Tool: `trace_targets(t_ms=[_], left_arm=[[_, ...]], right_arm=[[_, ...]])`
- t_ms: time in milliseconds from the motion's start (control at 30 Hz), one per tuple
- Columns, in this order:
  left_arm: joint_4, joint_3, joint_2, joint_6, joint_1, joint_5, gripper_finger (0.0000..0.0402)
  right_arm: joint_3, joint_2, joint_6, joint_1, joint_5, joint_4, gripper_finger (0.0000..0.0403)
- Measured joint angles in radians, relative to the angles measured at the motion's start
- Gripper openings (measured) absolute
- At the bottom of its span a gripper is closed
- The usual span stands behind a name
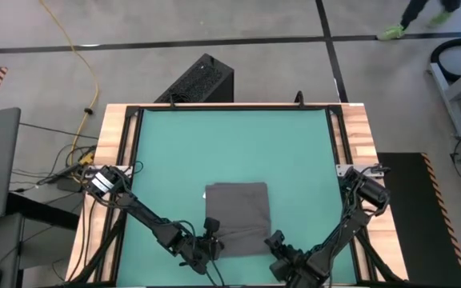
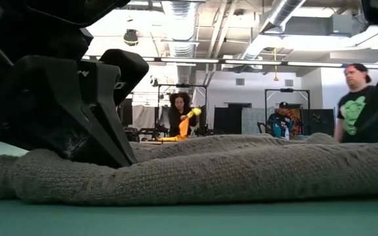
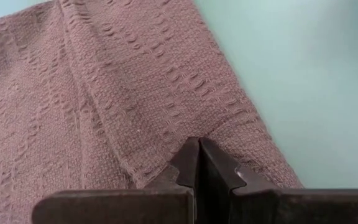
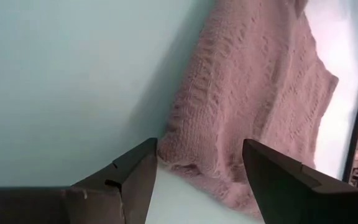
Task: Roll towel
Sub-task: Roll the gray towel
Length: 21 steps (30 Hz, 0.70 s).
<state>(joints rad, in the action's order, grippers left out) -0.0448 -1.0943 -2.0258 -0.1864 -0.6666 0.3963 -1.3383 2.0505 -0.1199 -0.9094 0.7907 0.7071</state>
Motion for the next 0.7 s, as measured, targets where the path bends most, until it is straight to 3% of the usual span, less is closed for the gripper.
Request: trace_targets(t_ms=[367,500,700], left_arm=[[-0.001,0.003,0.000,0.009,-0.001,-0.010,0.0000],[0.000,0.002,0.000,0.009,-0.001,-0.011,0.0000],[0.034,0.003,0.014,0.005,-0.002,-0.029,0.0000]], right_arm=[[0.114,-0.005,0.094,0.001,0.036,-0.226,0.0232],[0.115,-0.005,0.058,0.008,0.037,-0.226,0.0171],[0.114,-0.005,-0.034,0.026,-0.034,-0.224,0.0032]])
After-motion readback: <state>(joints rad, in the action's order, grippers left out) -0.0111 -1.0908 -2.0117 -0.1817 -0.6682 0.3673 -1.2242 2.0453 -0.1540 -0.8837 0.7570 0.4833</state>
